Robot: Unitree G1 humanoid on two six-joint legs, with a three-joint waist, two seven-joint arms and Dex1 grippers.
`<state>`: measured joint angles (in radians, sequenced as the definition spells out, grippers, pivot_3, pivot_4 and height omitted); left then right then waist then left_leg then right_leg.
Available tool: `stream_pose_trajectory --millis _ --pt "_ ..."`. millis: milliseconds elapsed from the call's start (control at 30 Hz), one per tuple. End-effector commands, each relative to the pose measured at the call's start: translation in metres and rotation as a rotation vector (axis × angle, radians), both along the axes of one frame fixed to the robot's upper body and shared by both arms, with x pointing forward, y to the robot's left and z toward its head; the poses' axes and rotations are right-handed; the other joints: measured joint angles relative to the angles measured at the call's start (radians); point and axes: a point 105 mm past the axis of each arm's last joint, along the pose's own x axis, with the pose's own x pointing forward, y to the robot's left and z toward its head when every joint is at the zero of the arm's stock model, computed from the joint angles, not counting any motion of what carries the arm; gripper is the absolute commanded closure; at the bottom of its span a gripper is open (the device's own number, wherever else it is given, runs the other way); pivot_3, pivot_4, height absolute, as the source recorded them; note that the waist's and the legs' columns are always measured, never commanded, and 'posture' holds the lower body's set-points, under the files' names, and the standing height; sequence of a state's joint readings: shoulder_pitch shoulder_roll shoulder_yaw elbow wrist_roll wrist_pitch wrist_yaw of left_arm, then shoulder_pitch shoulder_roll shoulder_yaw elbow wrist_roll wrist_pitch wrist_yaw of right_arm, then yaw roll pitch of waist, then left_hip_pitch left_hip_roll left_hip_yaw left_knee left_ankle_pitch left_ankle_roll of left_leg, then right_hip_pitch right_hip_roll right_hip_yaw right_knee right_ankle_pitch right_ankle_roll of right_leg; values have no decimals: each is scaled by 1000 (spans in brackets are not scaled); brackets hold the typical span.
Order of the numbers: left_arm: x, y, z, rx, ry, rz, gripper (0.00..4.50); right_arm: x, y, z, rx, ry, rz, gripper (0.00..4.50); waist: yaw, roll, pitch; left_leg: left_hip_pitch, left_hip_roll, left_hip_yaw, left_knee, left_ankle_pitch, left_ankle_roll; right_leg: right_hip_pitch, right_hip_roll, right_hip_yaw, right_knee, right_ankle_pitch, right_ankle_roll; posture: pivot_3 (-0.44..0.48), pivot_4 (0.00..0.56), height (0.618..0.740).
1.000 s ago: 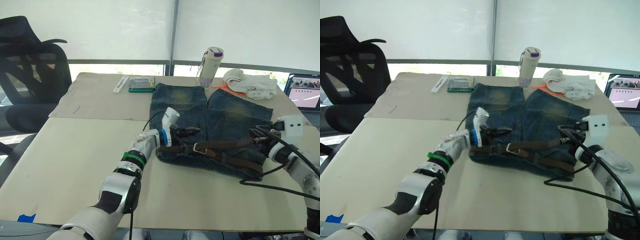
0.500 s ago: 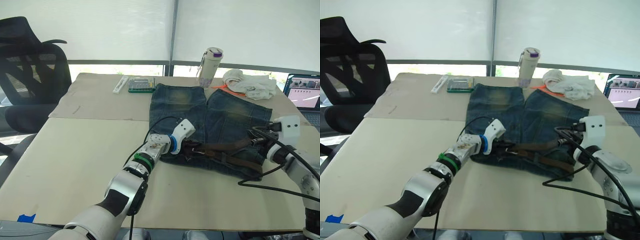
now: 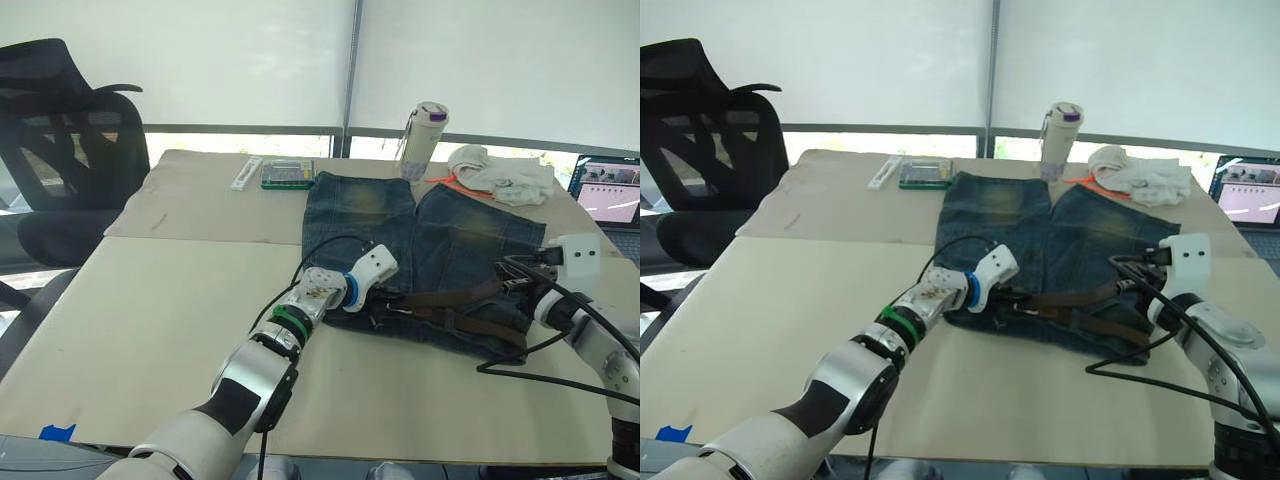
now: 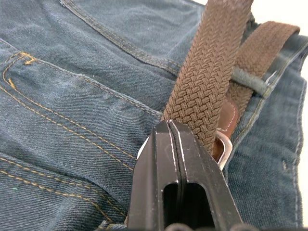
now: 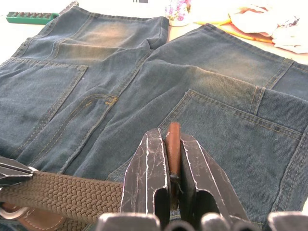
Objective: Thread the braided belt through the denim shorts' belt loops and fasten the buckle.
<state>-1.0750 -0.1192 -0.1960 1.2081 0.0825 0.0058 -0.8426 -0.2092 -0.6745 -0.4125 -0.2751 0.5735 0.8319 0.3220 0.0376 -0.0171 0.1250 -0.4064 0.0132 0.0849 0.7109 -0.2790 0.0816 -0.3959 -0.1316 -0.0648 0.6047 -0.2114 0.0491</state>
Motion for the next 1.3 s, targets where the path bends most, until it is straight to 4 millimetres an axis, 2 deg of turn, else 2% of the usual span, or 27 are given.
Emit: stream_pose_trajectory --millis 33,167,267,400,567,800,1000,1133,1300 --pt "-52 2 -94 252 263 -2 4485 -3 -3 20 -19 -70 -17 4500 -2 0 -2 2 1 0 0 -2 0 3 0 0 -2 0 0 0 150 737" --pt "-64 2 -108 337 248 -57 4485 -4 -3 22 -16 -70 -18 4500 -4 -2 -15 7 2 -1 0 -4 0 6 0 0 -4 -1 0 0 150 737" --pt "-72 2 -111 336 281 -98 4485 -8 -7 20 -19 -53 -30 4500 -5 -4 -23 12 2 -1 0 -7 -1 7 0 -1 -4 -4 0 0 150 737" --pt "-74 6 -114 329 293 -104 4485 -22 -5 4 9 42 -4 4500 0 -3 -26 12 2 -2 -1 -8 -1 8 0 -1 -6 -4 0 0 150 737" --pt "-73 5 -108 247 345 -95 4485 -32 2 -16 26 151 32 4500 -1 -1 -32 12 2 -1 -2 -11 0 8 -2 -1 -9 -4 0 0 150 737" --pt "-70 7 -95 85 458 -63 4485 -28 -2 -20 30 160 -2 4500 0 1 -33 11 2 -1 -3 -13 1 7 -4 -2 -9 -7 0 0 150 737" --pt "-53 4 -60 -160 495 -40 4485 -26 -8 -24 8 171 -28 4500 0 4 -33 6 1 -1 -3 -14 1 7 -4 -2 -9 -8 0 0 150 737" --pt "-39 17 -45 -223 420 -39 4485 -25 -6 -25 8 174 -22 4500 0 6 -32 2 1 -1 -3 -14 1 3 -4 -2 -9 -8 0 0 150 737" --pt "-6 31 2 -412 304 40 4485 -24 -5 -27 5 179 -19 4500 -3 10 -24 0 1 0 -3 -13 1 1 -4 -2 -9 -7 0 0 150 737"
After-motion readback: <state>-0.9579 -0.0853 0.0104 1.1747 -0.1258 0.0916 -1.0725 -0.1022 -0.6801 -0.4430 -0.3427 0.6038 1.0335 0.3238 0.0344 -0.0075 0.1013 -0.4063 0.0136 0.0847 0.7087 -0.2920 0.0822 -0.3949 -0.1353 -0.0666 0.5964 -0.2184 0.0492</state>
